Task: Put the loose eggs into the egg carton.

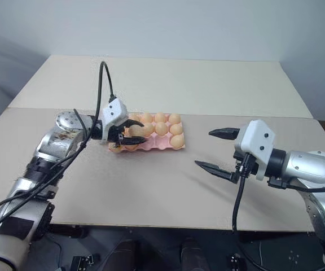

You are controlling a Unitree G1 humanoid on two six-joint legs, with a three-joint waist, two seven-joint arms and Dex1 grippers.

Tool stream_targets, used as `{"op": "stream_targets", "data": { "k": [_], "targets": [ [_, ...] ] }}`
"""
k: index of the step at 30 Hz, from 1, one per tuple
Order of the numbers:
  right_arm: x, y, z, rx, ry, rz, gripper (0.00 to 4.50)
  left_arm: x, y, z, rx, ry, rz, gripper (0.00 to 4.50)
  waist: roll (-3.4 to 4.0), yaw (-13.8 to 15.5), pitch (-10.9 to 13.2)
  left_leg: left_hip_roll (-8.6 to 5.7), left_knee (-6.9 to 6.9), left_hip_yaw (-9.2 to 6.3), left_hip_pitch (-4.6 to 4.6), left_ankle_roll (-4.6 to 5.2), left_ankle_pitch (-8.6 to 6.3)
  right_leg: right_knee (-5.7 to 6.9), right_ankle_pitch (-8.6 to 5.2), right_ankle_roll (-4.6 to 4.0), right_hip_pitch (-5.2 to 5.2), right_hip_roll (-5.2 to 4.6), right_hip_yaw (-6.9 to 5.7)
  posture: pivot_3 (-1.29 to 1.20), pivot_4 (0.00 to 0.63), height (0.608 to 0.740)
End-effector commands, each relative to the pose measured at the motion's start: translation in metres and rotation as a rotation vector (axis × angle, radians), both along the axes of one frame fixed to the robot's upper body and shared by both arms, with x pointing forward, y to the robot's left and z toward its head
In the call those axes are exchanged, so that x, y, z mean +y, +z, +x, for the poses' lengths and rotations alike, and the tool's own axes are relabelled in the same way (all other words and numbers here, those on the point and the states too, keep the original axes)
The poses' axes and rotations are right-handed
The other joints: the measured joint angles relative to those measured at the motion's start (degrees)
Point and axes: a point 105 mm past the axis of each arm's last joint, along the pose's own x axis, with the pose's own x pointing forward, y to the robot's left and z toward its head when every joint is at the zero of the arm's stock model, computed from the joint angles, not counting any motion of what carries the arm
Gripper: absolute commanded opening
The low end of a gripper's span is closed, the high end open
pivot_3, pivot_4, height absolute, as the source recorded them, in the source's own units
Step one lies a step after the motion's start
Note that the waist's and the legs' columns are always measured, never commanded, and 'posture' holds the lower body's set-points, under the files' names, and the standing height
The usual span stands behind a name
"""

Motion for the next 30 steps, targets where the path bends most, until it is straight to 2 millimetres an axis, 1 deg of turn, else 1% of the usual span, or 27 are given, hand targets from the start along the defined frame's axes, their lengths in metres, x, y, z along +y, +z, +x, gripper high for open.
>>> {"op": "stream_targets", "data": {
  "k": [1, 2, 4, 5, 8, 9, 11, 14, 17, 19, 21, 22, 23, 26, 28, 30],
  "targets": [
    [0.0, 0.013, -0.007, -0.056, -0.008, 0.002, 4.5, -0.01, 0.008, 0.005, -0.047, -0.025, 0.009, 2.63, 0.0, 0.0, 0.0, 0.0, 0.01, 0.0, -0.01, 0.0, 0.0, 0.0, 0.0, 0.0, 0.0, 0.0, 0.0, 0.0, 0.15, 0.74],
    [0.0, 0.013, -0.007, -0.056, -0.01, 0.004, 4.5, -0.012, 0.007, 0.005, -0.042, -0.031, 0.007, 2.63, 0.0, 0.0, 0.0, 0.0, 0.01, 0.0, 0.0, 0.0, 0.0, 0.0, 0.0, 0.0, 0.0, 0.0, 0.0, 0.0, 0.15, 0.74],
    [0.0, 0.013, -0.008, -0.056, -0.013, 0.006, 4.5, -0.016, 0.007, 0.002, -0.037, -0.063, 0.001, 3.23, 0.0, -0.1, 0.0, 0.0, 0.01, 0.0, 0.0, 0.0, 0.0, 0.01, 0.0, 0.0, 0.0, 0.0, 0.0, 0.0, 0.15, 0.74],
    [0.0, 0.013, -0.008, -0.056, -0.015, 0.006, 4.5, -0.017, 0.008, 0.002, -0.034, -0.063, -0.008, 3.37, 0.0, -0.2, 0.0, 0.0, 0.01, -0.01, -0.01, 0.0, 0.0, 0.01, 0.0, 0.0, -0.01, 0.0, 0.0, 0.0, 0.15, 0.74],
    [0.0, 0.013, -0.007, -0.054, -0.017, 0.006, 4.5, -0.017, 0.01, 0.002, -0.034, -0.056, -0.014, 4.35, 0.0, -0.2, 0.0, 0.0, 0.01, -0.01, 0.0, 0.0, 0.0, 0.01, 0.0, 0.0, 0.0, 0.0, 0.0, 0.0, 0.15, 0.74],
    [0.0, 0.013, -0.007, -0.053, -0.016, 0.008, 4.5, -0.015, 0.012, 0.002, -0.039, -0.051, -0.013, 4.46, 0.0, -0.2, 0.0, 0.0, 0.01, -0.01, 0.0, 0.0, 0.0, 0.01, 0.0, 0.0, 0.0, 0.0, 0.0, 0.0, 0.15, 0.74],
    [0.0, 0.013, -0.008, -0.052, -0.014, 0.009, 4.5, -0.012, 0.015, 0.002, -0.047, -0.044, -0.016, 4.46, 0.0, -0.2, 0.0, 0.0, 0.01, -0.01, 0.0, 0.0, 0.0, 0.01, 0.0, 0.0, 0.0, 0.0, 0.0, 0.0, 0.15, 0.74],
    [0.0, 0.013, -0.007, -0.05, -0.011, 0.01, 4.5, 0.003, 0.031, 0.002, -0.076, 0.005, -0.061, 4.46, -0.01, -0.4, 0.0, 0.0, 0.01, -0.02, -0.01, 0.0, 0.0, 0.02, 0.0, 0.0, -0.01, 0.0, 0.0, 0.0, 0.15, 0.74],
    [0.002, 0.013, -0.006, -0.044, 0.005, 0.01, 4.5, 0.024, 0.05, -0.008, -0.09, 0.045, -0.114, 4.46, 0.0, -0.9, 0.0, 0.0, 0.0, -0.04, -0.01, 0.0, 0.0, 0.04, 0.0, 0.0, -0.03, 0.0, 0.0, 0.0, 0.15, 0.74],
    [0.003, 0.012, -0.004, -0.041, 0.012, 0.009, 4.5, 0.041, 0.057, -0.017, -0.102, 0.085, -0.138, 4.46, 0.01, -1.2, 0.0, 0.01, -0.01, -0.05, 0.02, 0.0, 0.0, 0.05, 0.0, 0.0, -0.01, 0.01, 0.0, 0.0, 0.15, 0.74],
    [0.003, 0.011, -0.002, -0.038, 0.019, 0.009, 4.5, 0.065, 0.056, -0.032, -0.111, 0.134, -0.136, 4.46, 0.03, -1.3, 0.0, 0.02, -0.03, -0.04, 0.06, 0.01, 0.0, 0.06, -0.01, 0.0, 0.0, 0.01, 0.01, 0.0, 0.15, 0.74],
    [0.004, 0.011, -0.001, -0.036, 0.026, 0.01, 4.5, 0.084, 0.054, -0.045, -0.115, 0.166, -0.14, 4.46, 0.05, -1.7, 0.0, 0.03, -0.04, -0.04, 0.08, 0.01, 0.0, 0.06, -0.01, 0.0, 0.0, 0.01, 0.02, 0.0, 0.15, 0.74],
    [0.004, 0.011, 0.0, -0.034, 0.031, 0.011, 4.5, 0.095, 0.053, -0.055, -0.118, 0.186, -0.139, 4.46, 0.05, -2.0, 0.0, 0.06, -0.08, -0.02, 0.11, 0.01, 0.0, 0.06, -0.01, 0.0, -0.01, 0.02, 0.05, 0.0, 0.15, 0.74],
    [0.005, 0.011, 0.002, -0.029, 0.045, 0.009, 4.5, 0.125, 0.049, -0.078, -0.137, 0.262, -0.148, 4.46, 0.06, -1.9, 0.0, 0.09, -0.13, -0.04, 0.07, 0.0, 0.0, 0.06, -0.01, 0.0, -0.05, 0.03, 0.01, 0.0, 0.15, 0.74],
    [0.006, 0.011, 0.004, -0.025, 0.06, 0.006, 4.5, 0.147, 0.045, -0.099, -0.153, 0.307, -0.143, 4.46, 0.05, -1.7, 0.0, 0.09, -0.08, -0.03, 0.05, 0.0, 0.0, 0.06, -0.01, 0.0, -0.02, 0.0, -0.01, 0.0, 0.15, 0.74],
    [0.007, 0.012, 0.005, -0.024, 0.068, 0.004, 4.5, 0.156, 0.044, -0.113, -0.151, 0.318, -0.149, 4.46, 0.05, -1.2, 0.0, 0.09, -0.08, -0.01, 0.09, 0.0, 0.0, 0.03, -0.01, 0.0, 0.01, -0.02, -0.01, 0.0, 0.15, 0.74]
  ]
}}
